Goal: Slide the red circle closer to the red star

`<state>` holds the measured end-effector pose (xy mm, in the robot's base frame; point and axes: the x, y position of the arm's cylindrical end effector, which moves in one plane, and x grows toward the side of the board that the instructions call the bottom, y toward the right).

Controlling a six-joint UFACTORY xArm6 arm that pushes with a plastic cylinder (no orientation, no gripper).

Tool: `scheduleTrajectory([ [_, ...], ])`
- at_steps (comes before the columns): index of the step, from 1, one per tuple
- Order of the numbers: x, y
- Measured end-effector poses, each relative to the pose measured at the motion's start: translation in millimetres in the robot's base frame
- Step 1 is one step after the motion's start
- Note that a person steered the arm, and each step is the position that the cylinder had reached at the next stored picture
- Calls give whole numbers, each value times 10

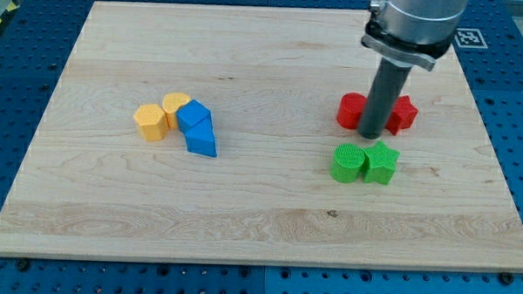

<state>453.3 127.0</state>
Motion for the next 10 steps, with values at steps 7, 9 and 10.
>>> scheduleTrajectory([
  [7,-289,-379],
  [9,-289,-413],
  [10,-331,-1009],
])
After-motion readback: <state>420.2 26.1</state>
